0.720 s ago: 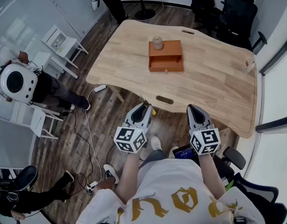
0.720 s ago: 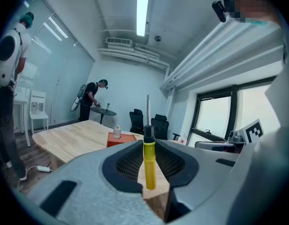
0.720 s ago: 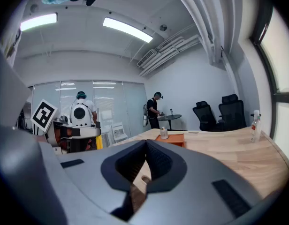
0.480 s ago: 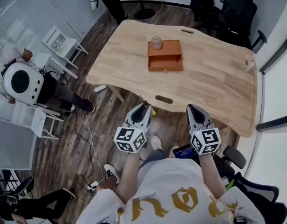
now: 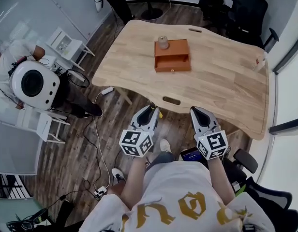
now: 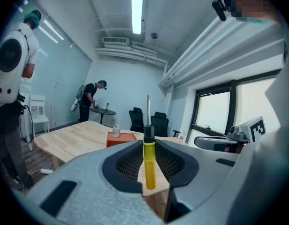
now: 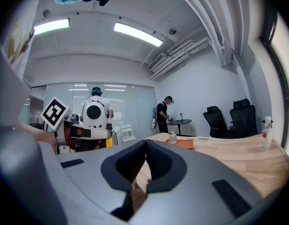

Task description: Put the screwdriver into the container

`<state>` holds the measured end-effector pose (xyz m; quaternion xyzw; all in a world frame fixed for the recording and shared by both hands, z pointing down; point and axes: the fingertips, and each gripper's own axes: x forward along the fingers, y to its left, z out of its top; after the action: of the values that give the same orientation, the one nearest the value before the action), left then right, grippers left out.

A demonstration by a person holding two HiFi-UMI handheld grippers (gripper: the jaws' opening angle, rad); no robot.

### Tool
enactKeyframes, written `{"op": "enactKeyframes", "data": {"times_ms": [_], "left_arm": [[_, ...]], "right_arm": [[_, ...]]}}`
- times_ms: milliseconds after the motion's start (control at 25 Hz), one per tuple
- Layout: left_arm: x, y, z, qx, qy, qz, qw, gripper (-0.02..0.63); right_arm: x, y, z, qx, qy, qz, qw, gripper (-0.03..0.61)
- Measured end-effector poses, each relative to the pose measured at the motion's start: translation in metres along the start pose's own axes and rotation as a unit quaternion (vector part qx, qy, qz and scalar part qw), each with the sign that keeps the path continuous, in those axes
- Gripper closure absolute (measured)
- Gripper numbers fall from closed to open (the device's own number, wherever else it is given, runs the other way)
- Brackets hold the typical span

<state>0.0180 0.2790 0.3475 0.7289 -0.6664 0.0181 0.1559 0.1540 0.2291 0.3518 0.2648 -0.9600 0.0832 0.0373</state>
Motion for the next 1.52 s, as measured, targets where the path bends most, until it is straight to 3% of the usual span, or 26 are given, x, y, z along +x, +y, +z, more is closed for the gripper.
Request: {"op": "enactKeyframes", "data": {"times_ms": [400, 560, 720, 1240, 1520], "left_arm": [[0.009, 0.014, -0.01, -0.014, 0.008, 0.015, 0.9998, 0.534], [0.034, 0.021, -0.013, -0.036, 0.012, 0.005, 0.9993, 0.534], [0.072, 0.03, -0.016, -0.031, 0.025, -0.013, 0.9991, 0.534], [0.202, 0.141, 0.02, -0.035, 0.051, -0.049, 0.9969, 0.534], [0.249, 0.169, 0.026, -0.037, 0.061, -0.085, 0.9938, 0.534]], "right_arm": [[0.011, -0.014, -0.016, 0.017, 0.019, -0.003, 1.0, 0.568], [0.027, -0.035, -0.025, 0.027, 0.036, -0.017, 0.999, 0.568], [0.053, -0.059, -0.029, 0.026, 0.05, -0.032, 0.998, 0.568], [0.195, -0.121, -0.023, 0.027, 0.084, -0.07, 0.994, 0.568], [0.236, -0.135, -0.019, 0.018, 0.091, -0.092, 0.991, 0.568]]}}
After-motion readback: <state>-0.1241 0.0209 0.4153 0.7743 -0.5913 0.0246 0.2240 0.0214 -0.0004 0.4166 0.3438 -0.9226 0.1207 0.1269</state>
